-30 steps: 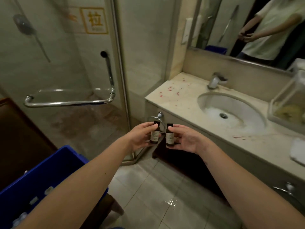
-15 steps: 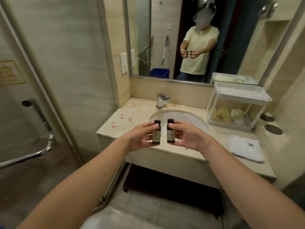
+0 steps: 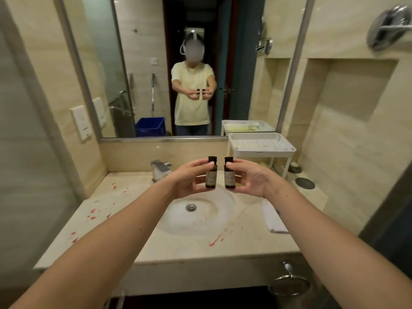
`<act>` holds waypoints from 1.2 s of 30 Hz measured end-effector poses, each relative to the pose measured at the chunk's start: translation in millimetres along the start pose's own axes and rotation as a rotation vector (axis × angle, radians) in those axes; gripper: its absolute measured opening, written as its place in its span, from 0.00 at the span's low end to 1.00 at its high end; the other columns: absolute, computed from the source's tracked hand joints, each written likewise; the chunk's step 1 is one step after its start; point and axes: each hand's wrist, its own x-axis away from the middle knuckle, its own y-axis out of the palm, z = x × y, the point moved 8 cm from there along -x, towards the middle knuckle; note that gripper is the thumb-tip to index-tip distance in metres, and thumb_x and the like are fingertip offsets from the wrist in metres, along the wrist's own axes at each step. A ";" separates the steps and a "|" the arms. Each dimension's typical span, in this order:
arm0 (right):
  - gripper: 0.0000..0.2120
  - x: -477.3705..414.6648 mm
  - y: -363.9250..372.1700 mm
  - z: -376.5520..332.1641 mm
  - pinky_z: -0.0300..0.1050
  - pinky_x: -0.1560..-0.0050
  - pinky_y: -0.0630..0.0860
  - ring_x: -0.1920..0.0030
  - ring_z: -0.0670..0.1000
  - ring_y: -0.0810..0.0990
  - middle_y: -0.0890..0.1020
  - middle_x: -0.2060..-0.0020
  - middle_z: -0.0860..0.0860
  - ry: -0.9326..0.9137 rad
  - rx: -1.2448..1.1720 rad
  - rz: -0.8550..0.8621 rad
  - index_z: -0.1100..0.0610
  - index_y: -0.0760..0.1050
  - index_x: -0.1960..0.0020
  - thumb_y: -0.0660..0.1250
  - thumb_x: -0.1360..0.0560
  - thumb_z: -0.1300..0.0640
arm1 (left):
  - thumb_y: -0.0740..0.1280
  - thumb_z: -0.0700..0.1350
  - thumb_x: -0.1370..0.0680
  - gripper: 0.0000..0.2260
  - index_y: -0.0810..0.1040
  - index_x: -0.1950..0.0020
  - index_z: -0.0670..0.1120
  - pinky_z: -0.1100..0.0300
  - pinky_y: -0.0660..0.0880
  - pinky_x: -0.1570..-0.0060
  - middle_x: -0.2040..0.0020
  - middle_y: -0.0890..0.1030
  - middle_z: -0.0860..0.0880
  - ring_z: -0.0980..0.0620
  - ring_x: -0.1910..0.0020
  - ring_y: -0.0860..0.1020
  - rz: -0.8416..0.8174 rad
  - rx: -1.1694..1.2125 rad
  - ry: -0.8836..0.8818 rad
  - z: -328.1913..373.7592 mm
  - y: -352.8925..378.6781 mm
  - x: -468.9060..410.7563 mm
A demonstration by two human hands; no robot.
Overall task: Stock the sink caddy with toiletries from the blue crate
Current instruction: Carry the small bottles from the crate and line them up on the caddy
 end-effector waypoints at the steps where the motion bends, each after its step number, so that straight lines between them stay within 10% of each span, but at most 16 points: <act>1: 0.20 -6.2 -4.4 -6.4 0.58 0.52 0.81 0.41 0.58 0.79 0.81 0.44 0.57 -0.010 -0.004 0.018 0.57 0.77 0.38 0.75 0.29 0.62 | 0.75 0.46 0.28 0.18 0.80 0.39 0.47 0.46 0.79 0.46 0.44 0.83 0.45 0.46 0.44 0.82 -0.022 -0.006 0.004 6.8 1.3 -11.7; 36: 0.18 -327.8 -213.1 -150.6 0.57 0.53 0.82 0.43 0.57 0.80 0.83 0.44 0.56 0.077 0.071 -0.025 0.57 0.80 0.42 0.74 0.30 0.66 | 0.73 0.44 0.26 0.17 0.78 0.38 0.48 0.50 0.80 0.52 0.44 0.83 0.45 0.47 0.45 0.82 -0.036 -0.087 -0.093 68.9 13.0 -412.9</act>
